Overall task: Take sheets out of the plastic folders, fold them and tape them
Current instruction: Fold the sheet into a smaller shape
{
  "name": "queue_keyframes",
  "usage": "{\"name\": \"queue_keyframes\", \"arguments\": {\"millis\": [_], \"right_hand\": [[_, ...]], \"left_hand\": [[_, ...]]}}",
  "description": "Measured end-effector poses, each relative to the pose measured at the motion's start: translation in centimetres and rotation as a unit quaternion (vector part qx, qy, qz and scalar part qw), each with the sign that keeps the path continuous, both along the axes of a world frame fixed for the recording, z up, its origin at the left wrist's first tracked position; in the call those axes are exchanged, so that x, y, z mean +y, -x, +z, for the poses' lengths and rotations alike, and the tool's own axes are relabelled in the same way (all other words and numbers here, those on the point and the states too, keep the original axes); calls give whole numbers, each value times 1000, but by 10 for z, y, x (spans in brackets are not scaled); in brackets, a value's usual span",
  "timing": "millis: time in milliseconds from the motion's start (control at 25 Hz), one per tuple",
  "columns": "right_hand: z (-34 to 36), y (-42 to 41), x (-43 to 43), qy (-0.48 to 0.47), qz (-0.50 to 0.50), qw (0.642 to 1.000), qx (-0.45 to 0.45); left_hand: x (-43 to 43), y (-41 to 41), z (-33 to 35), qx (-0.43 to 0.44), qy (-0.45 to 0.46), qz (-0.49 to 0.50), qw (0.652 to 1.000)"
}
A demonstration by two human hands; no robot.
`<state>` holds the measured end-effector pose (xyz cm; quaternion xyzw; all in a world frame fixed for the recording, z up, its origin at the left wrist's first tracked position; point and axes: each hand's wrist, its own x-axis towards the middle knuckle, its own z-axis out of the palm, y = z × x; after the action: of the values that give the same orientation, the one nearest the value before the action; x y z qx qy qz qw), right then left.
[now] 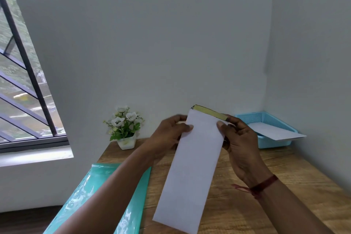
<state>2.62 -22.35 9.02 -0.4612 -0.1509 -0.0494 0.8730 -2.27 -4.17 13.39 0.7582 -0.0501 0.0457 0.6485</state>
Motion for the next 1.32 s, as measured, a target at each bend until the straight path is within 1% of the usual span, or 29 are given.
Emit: {"name": "queue_keyframes", "arguments": {"millis": [80,120,200,280,320,400,480,600,640,760,800,840,880,920,960,1000,1040,1120,1160,1200,1240,1280,1320], "right_hand": [[6,1,3,22,-15,999,-32],[9,2,5,35,-24,998,-46],[15,2,8,59,-44,995,-66],[19,2,8,75,-66,992,-78],[22,2,8,74,-72,991,-81],[24,4,8,66,-80,990,-91],[27,8,9,71,-96,987,-104],[29,11,9,82,-123,982,-121],[29,12,9,72,-119,983,-118],[34,20,9,31,-61,995,-78],[37,23,9,33,-54,995,-78],[40,26,9,45,-64,992,-95],[43,29,8,60,-91,986,-125],[45,33,8,77,-131,974,-166],[47,37,7,99,-182,954,-217],[47,40,8,125,-237,923,-275],[44,42,9,154,-291,882,-337],[31,44,15,211,-361,786,-456],[23,44,19,239,-373,740,-506],[13,45,22,268,-375,704,-541],[1,45,26,298,-369,678,-562],[-11,46,30,326,-356,661,-574],[-23,46,34,352,-336,654,-579]], "left_hand": [[-8,-4,9,-114,-24,72,991],[-10,-6,14,-153,-33,86,984],[-13,-9,18,-191,-61,112,973],[-18,-11,20,-208,-83,147,964],[-20,-12,18,-211,-75,166,960],[-22,-11,15,-212,-27,195,957],[-25,-7,14,-221,18,201,954],[-32,3,16,-243,13,222,944],[-34,5,17,-249,19,223,942],[-36,11,19,-266,49,204,941],[-35,12,19,-269,51,198,941],[-34,13,18,-277,36,212,937],[-33,13,15,-286,3,251,925],[-33,16,13,-295,-38,318,900],[-34,21,11,-304,-47,389,869],[-36,27,10,-306,-19,425,852],[-39,33,10,-294,38,409,863],[-45,44,12,-209,163,305,915],[-46,48,12,-165,193,260,932],[-45,51,11,-125,200,233,943],[-40,52,8,-95,197,218,951],[-34,51,3,-68,197,213,955],[-28,52,-3,-44,201,215,955]]}}
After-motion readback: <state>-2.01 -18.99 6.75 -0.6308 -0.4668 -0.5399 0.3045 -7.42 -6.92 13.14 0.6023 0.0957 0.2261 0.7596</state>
